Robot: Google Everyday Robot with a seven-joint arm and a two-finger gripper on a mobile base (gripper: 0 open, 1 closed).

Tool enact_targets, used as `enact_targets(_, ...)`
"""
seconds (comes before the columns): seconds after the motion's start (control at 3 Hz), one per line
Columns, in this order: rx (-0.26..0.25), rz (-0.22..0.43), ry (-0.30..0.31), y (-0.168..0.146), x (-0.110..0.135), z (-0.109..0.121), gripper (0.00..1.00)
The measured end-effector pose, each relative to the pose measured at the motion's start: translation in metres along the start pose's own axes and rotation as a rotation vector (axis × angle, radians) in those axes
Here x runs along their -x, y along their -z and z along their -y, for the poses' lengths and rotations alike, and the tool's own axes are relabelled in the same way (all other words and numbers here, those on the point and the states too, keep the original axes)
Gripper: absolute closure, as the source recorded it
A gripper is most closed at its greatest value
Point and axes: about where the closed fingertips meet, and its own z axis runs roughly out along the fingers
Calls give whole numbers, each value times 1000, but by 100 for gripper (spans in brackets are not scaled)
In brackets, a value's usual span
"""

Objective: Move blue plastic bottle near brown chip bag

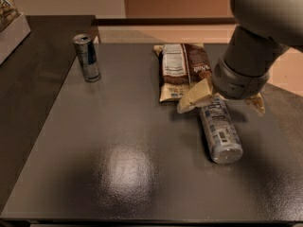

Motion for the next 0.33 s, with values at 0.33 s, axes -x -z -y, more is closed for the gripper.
enact_targets(0.33, 0, 0, 0, 0, 0, 0, 0)
